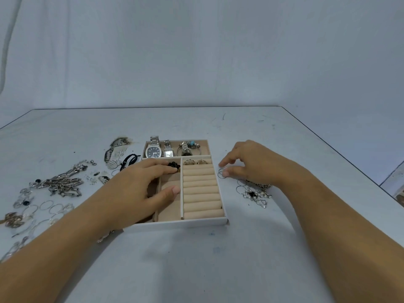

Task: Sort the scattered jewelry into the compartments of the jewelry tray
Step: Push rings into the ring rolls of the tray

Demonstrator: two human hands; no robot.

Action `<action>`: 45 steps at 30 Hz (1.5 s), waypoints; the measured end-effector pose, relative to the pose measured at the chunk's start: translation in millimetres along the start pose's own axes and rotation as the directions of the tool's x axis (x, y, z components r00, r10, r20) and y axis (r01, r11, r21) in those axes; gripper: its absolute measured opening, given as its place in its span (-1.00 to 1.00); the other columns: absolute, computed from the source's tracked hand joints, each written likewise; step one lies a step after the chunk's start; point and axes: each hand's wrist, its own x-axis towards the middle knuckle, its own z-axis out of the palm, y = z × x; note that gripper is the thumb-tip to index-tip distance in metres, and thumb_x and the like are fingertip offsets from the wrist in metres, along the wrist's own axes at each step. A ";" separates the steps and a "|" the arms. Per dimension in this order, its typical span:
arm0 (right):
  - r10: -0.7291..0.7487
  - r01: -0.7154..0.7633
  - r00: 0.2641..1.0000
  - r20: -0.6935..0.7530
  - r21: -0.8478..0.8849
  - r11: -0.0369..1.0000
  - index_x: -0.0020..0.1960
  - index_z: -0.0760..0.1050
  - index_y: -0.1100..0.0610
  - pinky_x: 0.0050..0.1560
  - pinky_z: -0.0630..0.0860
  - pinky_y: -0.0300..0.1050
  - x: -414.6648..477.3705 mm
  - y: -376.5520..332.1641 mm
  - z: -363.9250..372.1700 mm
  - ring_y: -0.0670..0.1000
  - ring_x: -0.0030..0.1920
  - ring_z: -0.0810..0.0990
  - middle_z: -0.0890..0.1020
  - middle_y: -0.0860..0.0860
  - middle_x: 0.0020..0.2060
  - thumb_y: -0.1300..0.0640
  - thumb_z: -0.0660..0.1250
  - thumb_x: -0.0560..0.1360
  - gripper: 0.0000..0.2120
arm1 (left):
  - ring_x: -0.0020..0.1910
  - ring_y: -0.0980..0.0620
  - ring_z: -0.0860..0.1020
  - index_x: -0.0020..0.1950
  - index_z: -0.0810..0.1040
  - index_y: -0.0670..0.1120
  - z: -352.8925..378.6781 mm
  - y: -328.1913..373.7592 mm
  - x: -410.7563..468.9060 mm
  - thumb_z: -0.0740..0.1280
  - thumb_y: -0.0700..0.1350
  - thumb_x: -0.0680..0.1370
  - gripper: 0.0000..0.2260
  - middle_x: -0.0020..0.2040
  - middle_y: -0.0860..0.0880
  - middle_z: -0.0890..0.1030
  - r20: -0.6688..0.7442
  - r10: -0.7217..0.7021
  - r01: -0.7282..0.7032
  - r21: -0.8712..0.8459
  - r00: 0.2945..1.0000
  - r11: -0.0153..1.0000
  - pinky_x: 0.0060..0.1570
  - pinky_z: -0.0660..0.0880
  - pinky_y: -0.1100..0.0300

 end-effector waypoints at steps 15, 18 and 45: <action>0.138 -0.104 0.984 -0.111 0.268 0.958 -0.14 0.64 -0.06 -0.20 0.45 -0.36 -1.2 6.1 -14.7 -0.15 -0.22 0.56 0.64 -0.17 -0.25 0.03 0.45 0.43 -0.98 | 0.22 0.32 0.39 0.30 0.47 0.17 -3.8 6.8 6.1 0.16 0.35 0.46 -0.51 0.25 0.29 0.44 -0.078 0.036 -0.040 -0.048 0.996 0.998 0.14 0.32 0.38; 0.162 -0.091 0.967 -0.197 0.325 0.941 -0.12 0.57 -0.09 -0.22 0.43 -0.29 -9.7 18.3 -19.0 -0.15 -0.32 0.49 0.60 -0.13 -0.31 0.08 0.45 0.43 -0.90 | 0.18 0.33 0.41 0.22 0.53 0.15 -6.4 25.9 22.0 0.21 0.29 0.46 -0.59 0.19 0.27 0.47 -0.086 0.077 -0.084 -0.081 0.993 0.993 0.16 0.31 0.42; 0.154 -0.046 0.935 -0.318 0.324 0.945 -0.13 0.55 0.02 -0.30 0.37 -0.35 -16.4 32.1 -21.7 -0.19 -0.36 0.44 0.58 -0.08 -0.28 0.11 0.46 0.42 -0.90 | 0.16 -0.04 0.22 -0.09 0.57 0.17 35.2 86.4 138.3 0.34 0.37 0.34 -0.67 0.04 0.07 0.38 0.258 -0.166 0.058 0.382 0.952 0.922 0.00 0.12 0.06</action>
